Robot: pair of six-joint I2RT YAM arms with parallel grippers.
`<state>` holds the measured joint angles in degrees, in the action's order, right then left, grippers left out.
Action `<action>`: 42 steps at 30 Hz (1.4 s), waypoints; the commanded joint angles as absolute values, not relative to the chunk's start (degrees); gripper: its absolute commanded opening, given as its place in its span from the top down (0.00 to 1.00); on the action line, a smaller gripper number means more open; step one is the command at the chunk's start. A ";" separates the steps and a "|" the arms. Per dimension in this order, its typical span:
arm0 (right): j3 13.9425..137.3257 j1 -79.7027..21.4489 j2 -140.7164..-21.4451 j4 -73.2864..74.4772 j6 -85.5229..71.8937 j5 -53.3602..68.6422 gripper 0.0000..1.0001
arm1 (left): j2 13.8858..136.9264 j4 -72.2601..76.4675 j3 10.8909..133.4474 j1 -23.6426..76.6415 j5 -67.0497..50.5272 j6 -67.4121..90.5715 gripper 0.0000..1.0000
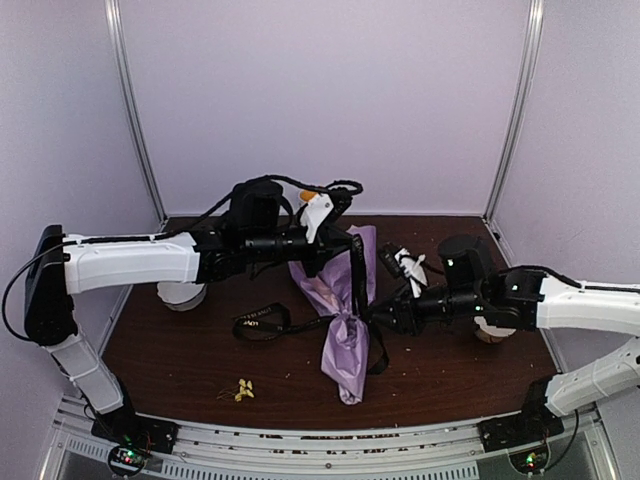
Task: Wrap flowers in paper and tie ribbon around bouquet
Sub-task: Pass from the right arm to the left, then press the folded bouquet at the center of the board, then pass from the left arm to the right
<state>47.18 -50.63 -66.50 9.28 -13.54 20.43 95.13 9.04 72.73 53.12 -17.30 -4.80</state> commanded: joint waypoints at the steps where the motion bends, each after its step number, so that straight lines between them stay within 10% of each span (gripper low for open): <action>1: 41.56 -55.66 -68.50 -3.25 -17.37 20.33 0.69 | 96.90 13.67 71.88 51.31 -16.65 -0.48 1.00; 21: 49.92 -61.04 -102.50 -0.07 -15.73 11.60 0.82 | 90.55 13.51 71.69 53.58 -22.03 -4.38 1.00; 42: 47.28 -62.30 -68.71 -1.06 -12.03 15.26 0.70 | 92.21 11.38 69.26 52.56 -19.73 -6.60 1.00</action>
